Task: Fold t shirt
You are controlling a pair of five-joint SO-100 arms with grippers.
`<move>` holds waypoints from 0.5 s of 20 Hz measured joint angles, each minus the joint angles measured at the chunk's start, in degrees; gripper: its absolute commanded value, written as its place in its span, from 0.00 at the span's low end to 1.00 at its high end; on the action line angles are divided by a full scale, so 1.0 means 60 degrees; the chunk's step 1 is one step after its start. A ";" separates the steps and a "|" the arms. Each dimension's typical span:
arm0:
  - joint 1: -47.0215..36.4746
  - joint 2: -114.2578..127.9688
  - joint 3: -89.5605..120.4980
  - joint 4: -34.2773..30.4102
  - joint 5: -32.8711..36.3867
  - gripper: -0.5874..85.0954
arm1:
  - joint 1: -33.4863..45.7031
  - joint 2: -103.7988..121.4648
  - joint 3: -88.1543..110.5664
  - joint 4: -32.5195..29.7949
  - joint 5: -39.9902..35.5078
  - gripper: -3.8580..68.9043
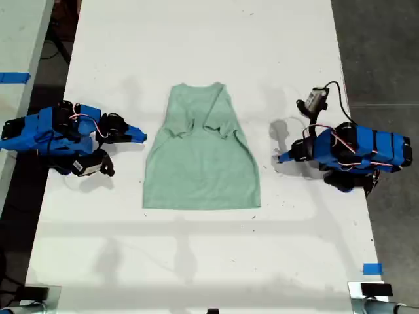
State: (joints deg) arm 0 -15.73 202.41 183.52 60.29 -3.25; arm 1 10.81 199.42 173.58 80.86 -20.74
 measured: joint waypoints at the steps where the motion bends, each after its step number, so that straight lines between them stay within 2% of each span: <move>1: 0.0000 0.0000 0.0000 0.0000 0.0000 0.02 | 0.0000 0.0000 0.0000 0.0015 0.0029 0.06; 3: -0.0015 0.0000 0.0000 0.0000 0.0000 0.02 | -0.0117 -0.0015 -0.0059 0.0132 0.0337 0.05; 5: -0.0044 0.0000 0.0000 0.0000 0.0000 0.02 | -0.0396 -0.0674 -0.0923 0.0498 0.1157 0.03; 7: -0.0073 0.0000 0.0000 0.0000 0.0000 0.02 | -0.1143 -0.2842 -0.2549 0.0923 0.2183 0.02; 10: -0.0103 0.0000 0.0000 0.0000 0.0000 0.02 | -0.2227 -0.6533 -0.4966 0.1011 0.3604 0.02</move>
State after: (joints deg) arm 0 -16.35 202.41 183.52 60.29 -3.25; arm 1 -2.55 160.22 143.79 86.92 0.88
